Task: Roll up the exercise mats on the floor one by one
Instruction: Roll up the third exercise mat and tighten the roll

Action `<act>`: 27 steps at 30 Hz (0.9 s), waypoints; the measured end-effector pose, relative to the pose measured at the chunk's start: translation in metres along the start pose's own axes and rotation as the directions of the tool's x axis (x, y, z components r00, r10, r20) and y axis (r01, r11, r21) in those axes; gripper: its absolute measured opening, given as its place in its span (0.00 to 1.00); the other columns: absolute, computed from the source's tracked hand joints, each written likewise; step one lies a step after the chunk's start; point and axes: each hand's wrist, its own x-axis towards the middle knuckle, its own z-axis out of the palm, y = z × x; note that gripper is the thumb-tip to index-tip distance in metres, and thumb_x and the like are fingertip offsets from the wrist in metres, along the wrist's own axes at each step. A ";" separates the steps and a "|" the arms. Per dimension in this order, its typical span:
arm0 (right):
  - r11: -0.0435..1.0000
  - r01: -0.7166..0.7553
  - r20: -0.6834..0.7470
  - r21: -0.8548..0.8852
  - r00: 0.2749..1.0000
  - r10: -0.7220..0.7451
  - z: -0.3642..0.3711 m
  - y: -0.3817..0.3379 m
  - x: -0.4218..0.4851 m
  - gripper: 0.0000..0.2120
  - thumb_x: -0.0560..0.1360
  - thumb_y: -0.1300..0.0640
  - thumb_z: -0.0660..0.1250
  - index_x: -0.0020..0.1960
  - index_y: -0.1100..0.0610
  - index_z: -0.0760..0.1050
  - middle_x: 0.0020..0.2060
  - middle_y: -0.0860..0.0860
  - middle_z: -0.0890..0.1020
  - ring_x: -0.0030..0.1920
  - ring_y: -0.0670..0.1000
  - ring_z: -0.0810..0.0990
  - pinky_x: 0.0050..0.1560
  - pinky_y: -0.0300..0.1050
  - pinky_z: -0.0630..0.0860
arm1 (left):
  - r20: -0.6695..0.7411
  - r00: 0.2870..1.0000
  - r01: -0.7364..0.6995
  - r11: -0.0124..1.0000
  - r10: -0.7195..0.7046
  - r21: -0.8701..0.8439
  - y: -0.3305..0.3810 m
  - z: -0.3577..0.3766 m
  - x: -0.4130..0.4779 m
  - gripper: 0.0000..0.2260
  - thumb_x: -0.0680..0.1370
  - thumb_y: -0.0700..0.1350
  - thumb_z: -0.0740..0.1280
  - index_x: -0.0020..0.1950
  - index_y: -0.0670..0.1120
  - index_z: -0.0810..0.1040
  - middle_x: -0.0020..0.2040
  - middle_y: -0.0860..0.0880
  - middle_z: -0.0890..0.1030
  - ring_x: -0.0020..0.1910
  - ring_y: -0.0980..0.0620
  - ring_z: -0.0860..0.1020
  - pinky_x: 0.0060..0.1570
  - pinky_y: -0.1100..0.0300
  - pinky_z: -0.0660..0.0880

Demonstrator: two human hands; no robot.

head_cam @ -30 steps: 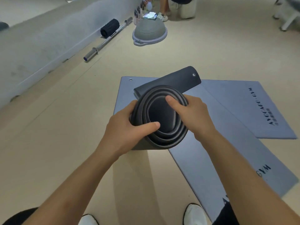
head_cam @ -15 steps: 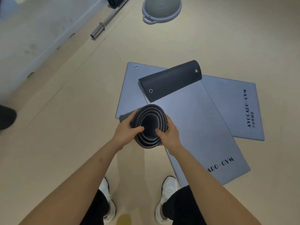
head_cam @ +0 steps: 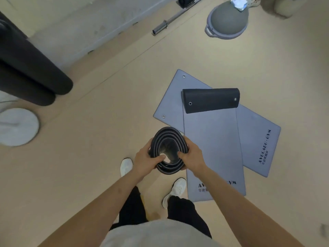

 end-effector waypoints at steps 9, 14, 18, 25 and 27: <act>0.994 0.087 0.019 -0.060 0.996 -0.086 0.097 -0.113 -0.007 0.26 0.79 0.64 0.67 0.71 0.42 0.68 0.51 0.35 0.76 0.49 0.45 0.79 0.31 0.37 0.81 | -0.203 0.979 -0.003 0.994 0.024 0.107 0.033 -0.131 -0.022 0.32 0.72 0.41 0.73 0.75 0.55 0.70 0.47 0.57 0.81 0.42 0.59 0.79 0.43 0.68 0.74; 0.996 0.075 0.110 -0.048 0.991 -0.069 0.124 -0.167 0.039 0.29 0.78 0.60 0.71 0.73 0.41 0.67 0.54 0.42 0.80 0.54 0.52 0.82 0.37 0.53 0.86 | -0.290 0.957 0.023 0.992 0.014 0.125 0.063 -0.192 0.004 0.30 0.70 0.41 0.72 0.71 0.57 0.73 0.47 0.58 0.83 0.47 0.53 0.82 0.49 0.57 0.78; 0.990 0.093 0.223 -0.109 0.973 -0.066 0.129 -0.215 0.101 0.28 0.75 0.54 0.74 0.69 0.40 0.66 0.52 0.46 0.82 0.51 0.52 0.83 0.40 0.57 0.86 | -0.324 0.946 0.066 0.987 -0.015 0.148 0.092 -0.237 0.046 0.31 0.70 0.40 0.72 0.71 0.58 0.74 0.49 0.55 0.85 0.46 0.53 0.83 0.52 0.51 0.81; 0.918 0.330 0.467 -0.221 0.862 -0.198 0.121 -0.307 0.199 0.41 0.77 0.56 0.73 0.81 0.43 0.54 0.59 0.39 0.77 0.60 0.44 0.77 0.58 0.38 0.71 | -0.299 0.952 0.125 0.973 -0.063 0.194 0.159 -0.300 0.113 0.32 0.66 0.45 0.71 0.68 0.65 0.72 0.57 0.55 0.84 0.55 0.55 0.82 0.61 0.57 0.78; 0.914 0.354 0.496 -0.199 0.841 -0.218 0.123 -0.332 0.222 0.39 0.76 0.55 0.73 0.79 0.38 0.57 0.59 0.37 0.79 0.60 0.45 0.79 0.60 0.42 0.75 | -0.316 0.947 0.130 0.970 -0.060 0.203 0.177 -0.320 0.132 0.33 0.69 0.41 0.72 0.71 0.62 0.73 0.58 0.56 0.84 0.56 0.57 0.82 0.59 0.64 0.77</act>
